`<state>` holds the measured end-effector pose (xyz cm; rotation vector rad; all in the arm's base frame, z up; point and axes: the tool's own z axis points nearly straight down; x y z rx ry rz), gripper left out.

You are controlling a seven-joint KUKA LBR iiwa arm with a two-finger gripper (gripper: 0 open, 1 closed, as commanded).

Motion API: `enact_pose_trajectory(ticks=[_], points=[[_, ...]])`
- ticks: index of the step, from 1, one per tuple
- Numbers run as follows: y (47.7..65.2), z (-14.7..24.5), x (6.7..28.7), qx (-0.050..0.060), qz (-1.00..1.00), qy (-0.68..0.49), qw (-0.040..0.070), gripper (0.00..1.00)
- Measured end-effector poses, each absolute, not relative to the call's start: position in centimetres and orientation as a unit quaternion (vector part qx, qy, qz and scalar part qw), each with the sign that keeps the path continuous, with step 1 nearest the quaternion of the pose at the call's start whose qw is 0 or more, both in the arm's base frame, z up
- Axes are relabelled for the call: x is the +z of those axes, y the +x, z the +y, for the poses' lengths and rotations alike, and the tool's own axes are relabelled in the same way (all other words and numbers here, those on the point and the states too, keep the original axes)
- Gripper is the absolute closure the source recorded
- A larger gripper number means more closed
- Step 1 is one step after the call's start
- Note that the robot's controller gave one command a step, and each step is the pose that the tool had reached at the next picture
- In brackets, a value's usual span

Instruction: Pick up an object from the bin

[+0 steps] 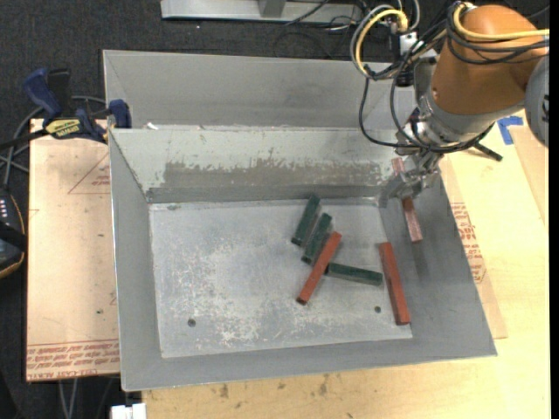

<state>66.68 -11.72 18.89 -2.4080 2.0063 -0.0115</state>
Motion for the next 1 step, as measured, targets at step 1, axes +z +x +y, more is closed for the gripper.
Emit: enact_pose_trajectory(ticks=[1], points=[[66.76,-11.64,19.82,-0.001,0.642,-0.767,0.002,1.0]])
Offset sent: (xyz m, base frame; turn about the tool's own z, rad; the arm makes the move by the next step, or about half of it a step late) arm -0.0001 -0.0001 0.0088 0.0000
